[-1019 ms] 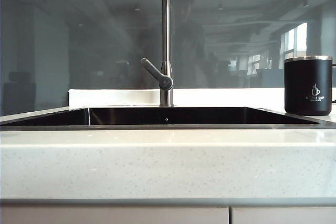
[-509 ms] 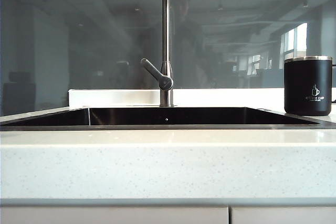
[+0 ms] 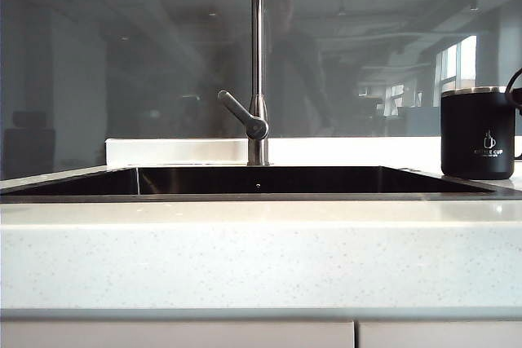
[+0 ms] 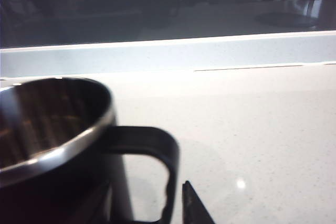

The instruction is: Pick up the mug next to the sink, go to the faucet to get some water, pour the water into the sink, and finally put the mug back to its place.

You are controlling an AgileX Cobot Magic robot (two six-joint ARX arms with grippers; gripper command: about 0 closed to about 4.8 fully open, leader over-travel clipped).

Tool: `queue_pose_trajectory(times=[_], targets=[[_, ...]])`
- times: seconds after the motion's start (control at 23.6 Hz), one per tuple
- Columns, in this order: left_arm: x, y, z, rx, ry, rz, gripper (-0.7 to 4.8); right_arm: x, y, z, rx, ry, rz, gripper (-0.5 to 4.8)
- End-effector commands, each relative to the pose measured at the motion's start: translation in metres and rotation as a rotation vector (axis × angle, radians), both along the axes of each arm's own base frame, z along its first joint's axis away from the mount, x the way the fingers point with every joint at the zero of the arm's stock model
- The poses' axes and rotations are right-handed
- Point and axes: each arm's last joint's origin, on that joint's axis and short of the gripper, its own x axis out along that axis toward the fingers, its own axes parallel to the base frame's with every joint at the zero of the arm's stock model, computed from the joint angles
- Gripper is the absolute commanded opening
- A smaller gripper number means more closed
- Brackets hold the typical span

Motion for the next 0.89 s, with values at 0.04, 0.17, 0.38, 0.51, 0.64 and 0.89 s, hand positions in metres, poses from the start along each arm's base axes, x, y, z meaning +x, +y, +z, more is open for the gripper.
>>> queue_pose_trajectory(times=[0.04,0.17,0.38,0.51,0.64,0.89], targets=[[0.000,0.000,0.002,0.004,-0.017,-0.001,-0.04,0.010,-0.003,0.002,-0.046,-0.022,-0.013,1.91],[0.000,0.000,0.002,0.004,-0.017,0.000,-0.04,0.022,-0.005,-0.003,-0.057,-0.011,-0.010,1.90],[0.000,0.000,0.002,0.004,-0.016,-0.001,-0.04,0.036,-0.008,-0.006,-0.057,-0.011,-0.011,1.88],[0.000,0.000,0.002,0.004,-0.016,-0.001,-0.04,0.036,-0.008,-0.006,-0.057,-0.013,-0.011,1.12],[0.000,0.000,0.002,0.004,-0.016,-0.001,-0.04,0.036,-0.008,-0.006,-0.057,-0.014,-0.011,0.48],[0.000,0.000,0.002,0.004,-0.016,-0.001,-0.04,0.036,-0.008,-0.005,-0.027,-0.021,-0.010,-0.01]])
